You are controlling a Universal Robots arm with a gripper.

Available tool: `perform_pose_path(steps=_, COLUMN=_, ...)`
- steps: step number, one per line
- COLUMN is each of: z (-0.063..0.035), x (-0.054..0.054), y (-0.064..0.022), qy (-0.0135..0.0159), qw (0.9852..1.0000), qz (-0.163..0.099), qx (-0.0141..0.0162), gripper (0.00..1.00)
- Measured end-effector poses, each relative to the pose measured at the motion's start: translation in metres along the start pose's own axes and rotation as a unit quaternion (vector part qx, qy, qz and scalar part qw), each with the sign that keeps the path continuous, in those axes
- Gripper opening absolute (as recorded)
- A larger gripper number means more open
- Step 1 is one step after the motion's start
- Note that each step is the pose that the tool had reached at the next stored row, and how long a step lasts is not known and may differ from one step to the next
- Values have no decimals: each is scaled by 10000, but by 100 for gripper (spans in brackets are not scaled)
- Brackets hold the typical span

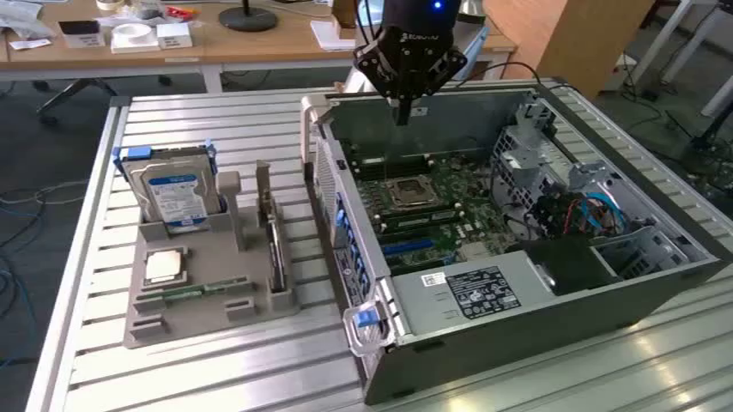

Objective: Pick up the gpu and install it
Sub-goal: 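Reach for the gpu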

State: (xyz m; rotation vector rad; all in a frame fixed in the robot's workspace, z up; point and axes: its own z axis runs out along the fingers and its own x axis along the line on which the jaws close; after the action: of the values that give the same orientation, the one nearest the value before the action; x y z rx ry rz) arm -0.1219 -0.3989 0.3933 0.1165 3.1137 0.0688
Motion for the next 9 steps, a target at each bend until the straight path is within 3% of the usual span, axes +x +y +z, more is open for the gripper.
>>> perform_pose_path(steps=9, z=0, x=19, y=-1, qy=0, qw=10000, qz=0, qx=0, gripper=11)
